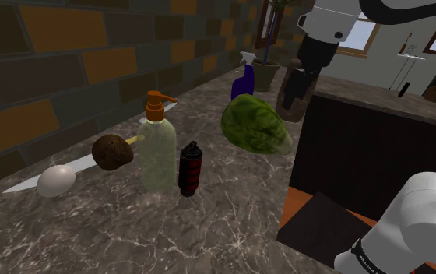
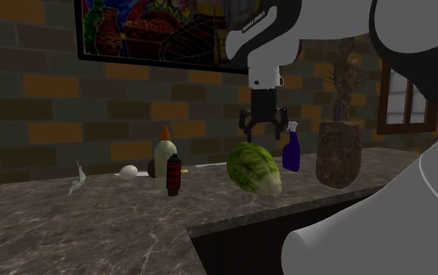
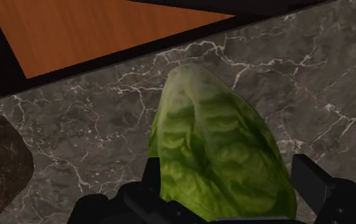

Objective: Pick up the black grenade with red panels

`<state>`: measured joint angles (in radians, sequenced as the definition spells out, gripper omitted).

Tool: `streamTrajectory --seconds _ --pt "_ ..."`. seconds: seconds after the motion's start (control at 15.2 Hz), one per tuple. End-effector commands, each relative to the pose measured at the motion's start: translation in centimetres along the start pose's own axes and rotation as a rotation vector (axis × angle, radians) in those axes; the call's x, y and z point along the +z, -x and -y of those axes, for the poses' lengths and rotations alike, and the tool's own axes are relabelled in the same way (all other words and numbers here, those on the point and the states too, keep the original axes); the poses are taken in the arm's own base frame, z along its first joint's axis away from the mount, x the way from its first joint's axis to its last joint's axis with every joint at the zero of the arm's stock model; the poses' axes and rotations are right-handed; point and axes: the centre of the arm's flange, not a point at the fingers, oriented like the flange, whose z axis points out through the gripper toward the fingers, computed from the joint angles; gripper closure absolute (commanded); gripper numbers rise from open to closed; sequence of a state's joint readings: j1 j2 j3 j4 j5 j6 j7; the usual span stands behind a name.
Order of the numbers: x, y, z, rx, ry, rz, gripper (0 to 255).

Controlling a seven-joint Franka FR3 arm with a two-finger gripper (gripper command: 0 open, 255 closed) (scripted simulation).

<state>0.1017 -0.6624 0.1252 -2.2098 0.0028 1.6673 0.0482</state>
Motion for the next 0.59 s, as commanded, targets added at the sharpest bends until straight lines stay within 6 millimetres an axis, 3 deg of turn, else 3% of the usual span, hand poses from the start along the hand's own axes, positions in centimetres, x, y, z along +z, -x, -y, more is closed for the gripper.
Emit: streamTrajectory --seconds 0.0,0.53 --pt "0.3 -1.1 2.5 -0.021 0.001 0.006 0" --pt "1.2 -4.9 12.6 -0.106 0.010 0.028 0"
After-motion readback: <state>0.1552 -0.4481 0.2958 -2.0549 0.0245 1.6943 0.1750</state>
